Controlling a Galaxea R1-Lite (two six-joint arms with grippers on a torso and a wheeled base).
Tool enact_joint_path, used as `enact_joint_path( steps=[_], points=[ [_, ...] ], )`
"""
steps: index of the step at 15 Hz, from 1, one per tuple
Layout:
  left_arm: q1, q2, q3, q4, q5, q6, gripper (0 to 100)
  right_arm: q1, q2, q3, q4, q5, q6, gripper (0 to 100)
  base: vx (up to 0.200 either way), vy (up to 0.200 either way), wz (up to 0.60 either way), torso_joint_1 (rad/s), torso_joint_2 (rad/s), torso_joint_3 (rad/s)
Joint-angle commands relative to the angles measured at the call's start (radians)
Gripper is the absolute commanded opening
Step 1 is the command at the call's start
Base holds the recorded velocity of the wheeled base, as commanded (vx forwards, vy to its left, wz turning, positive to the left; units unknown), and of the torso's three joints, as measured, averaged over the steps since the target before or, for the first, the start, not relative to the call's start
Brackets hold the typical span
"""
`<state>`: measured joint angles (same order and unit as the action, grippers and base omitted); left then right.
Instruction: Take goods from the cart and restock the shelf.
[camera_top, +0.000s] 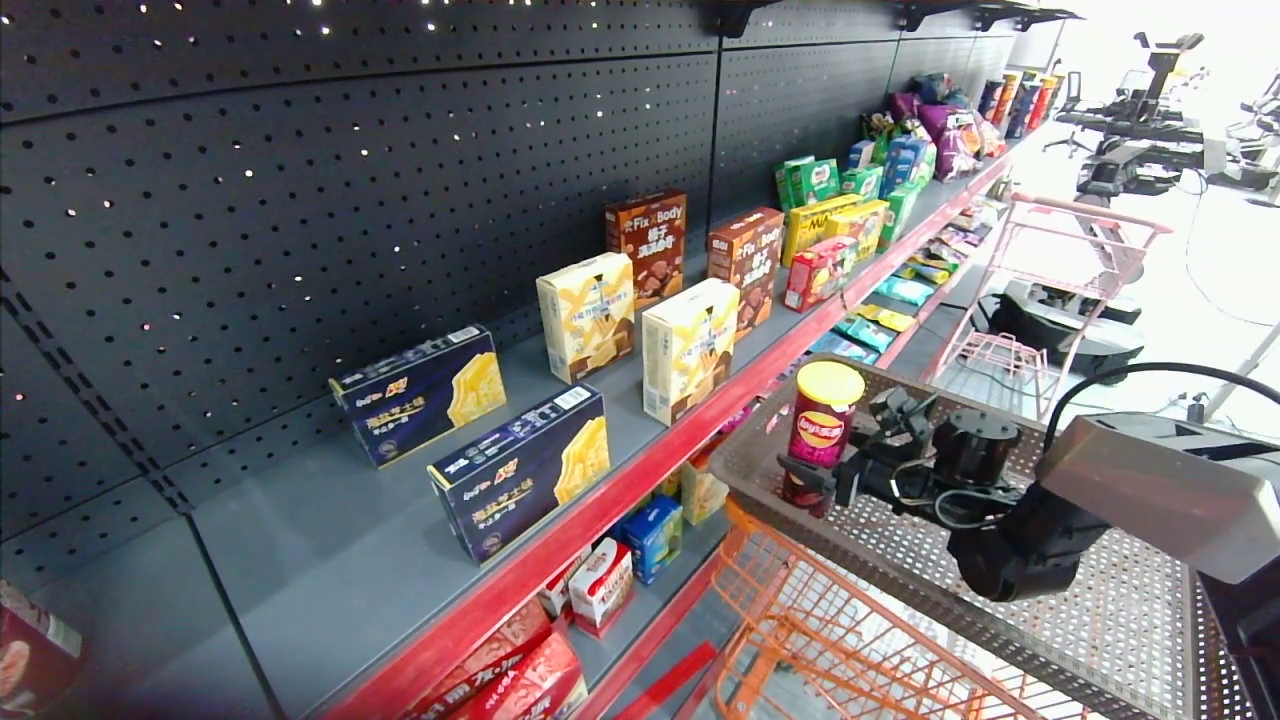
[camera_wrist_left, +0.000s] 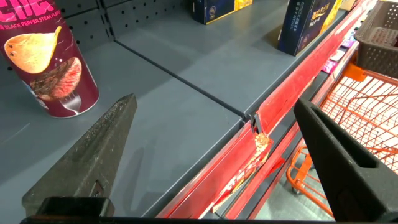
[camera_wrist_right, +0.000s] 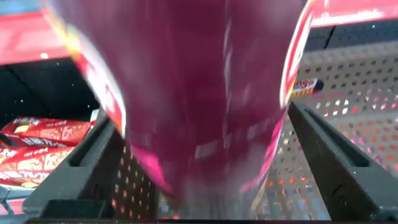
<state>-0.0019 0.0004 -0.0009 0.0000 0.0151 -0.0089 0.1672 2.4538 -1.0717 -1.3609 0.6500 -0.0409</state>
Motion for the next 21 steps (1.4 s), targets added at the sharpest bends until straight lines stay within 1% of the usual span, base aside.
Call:
enact_joint_path(
  steps=[1,3,4,8,11,13,15,16,17,18,19,20,21],
  points=[
    [0.0,0.001,-0.001,0.0,0.0,0.0,100,0.0,0.016,0.012,-0.006,0.0,0.001,100,0.0,0.0,0.0,0.0,0.0,0.0],
    [0.0,0.001,0.001,0.0,0.0,0.0,100,0.0,0.027,0.009,-0.03,0.005,0.003,100,0.0,0.0,0.0,0.0,0.0,0.0],
    [0.0,0.001,-0.001,0.0,0.0,0.0,100,0.002,0.028,0.01,-0.032,0.002,0.007,0,0.0,0.0,0.0,0.0,0.0,0.0],
    [0.0,0.001,-0.001,0.0,0.0,0.0,100,0.002,-0.007,0.03,-0.021,0.005,0.018,0,0.0,0.0,0.0,0.0,0.0,0.0],
    [0.0,0.001,0.001,0.0,0.0,0.0,100,-0.008,-0.113,0.114,-0.018,0.017,0.039,0,0.0,0.0,0.0,0.0,0.0,0.0],
    [0.0,0.001,-0.001,0.0,0.0,0.0,100,-0.026,-0.203,0.148,-0.015,0.017,0.061,0,0.0,0.0,0.0,0.0,0.0,0.0],
    [-0.001,0.001,0.001,0.0,0.0,0.0,100,-0.046,-0.294,0.22,-0.017,0.017,0.068,0,0.0,0.0,0.0,0.0,0.0,0.0],
    [-0.001,0.001,0.001,0.0,0.0,0.0,100,-0.054,-0.355,0.28,-0.012,0.016,0.072,0,0.0,0.0,0.0,0.0,0.0,0.0],
    [0.0,0.001,0.001,0.0,0.0,0.0,100,-0.055,-0.438,0.346,0.02,0.0,0.075,0,0.0,0.0,0.0,0.0,0.0,0.0],
    [0.0,0.001,0.001,0.0,0.0,0.0,100,-0.055,-0.438,0.346,0.02,0.0,0.075,0,0.0,0.0,0.0,0.0,0.0,0.0],
    [0.0,0.001,-0.001,0.0,0.0,0.0,100,-0.051,-0.651,0.447,0.086,-0.089,0.082,0,0.0,0.0,0.0,0.0,0.0,0.0],
    [0.0,0.001,0.001,0.0,0.0,0.0,100,-0.045,-0.782,0.495,0.135,-0.139,0.101,0,0.0,0.0,0.0,0.0,0.0,0.0],
    [0.0,0.001,0.001,0.0,0.0,0.0,100,-0.045,-0.839,0.516,0.158,-0.151,0.105,0,0.0,0.0,0.0,0.0,0.0,0.0]
  ],
)
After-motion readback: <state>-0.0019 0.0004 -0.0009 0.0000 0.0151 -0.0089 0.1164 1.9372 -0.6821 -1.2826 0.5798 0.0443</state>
